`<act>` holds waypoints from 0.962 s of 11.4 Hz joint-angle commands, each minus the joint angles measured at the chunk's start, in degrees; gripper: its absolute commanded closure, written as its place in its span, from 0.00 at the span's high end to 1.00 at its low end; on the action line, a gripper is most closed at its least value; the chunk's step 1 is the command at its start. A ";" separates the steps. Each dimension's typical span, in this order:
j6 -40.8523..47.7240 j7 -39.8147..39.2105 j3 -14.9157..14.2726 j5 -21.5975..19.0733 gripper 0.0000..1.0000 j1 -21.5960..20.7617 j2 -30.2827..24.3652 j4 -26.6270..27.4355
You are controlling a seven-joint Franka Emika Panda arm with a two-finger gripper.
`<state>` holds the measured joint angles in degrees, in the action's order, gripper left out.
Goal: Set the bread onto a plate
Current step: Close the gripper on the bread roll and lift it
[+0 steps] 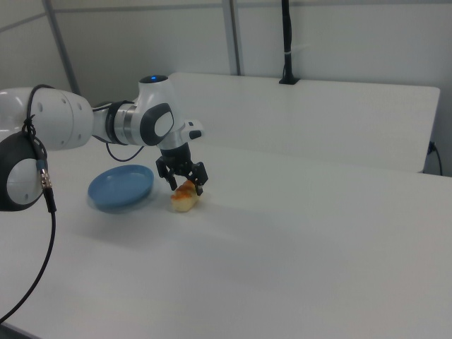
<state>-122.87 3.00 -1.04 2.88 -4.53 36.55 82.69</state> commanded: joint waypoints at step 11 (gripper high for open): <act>5.09 10.78 0.24 -1.03 0.63 -2.06 -4.90 0.71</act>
<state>-121.49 9.57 -0.97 2.66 -4.68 36.10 82.46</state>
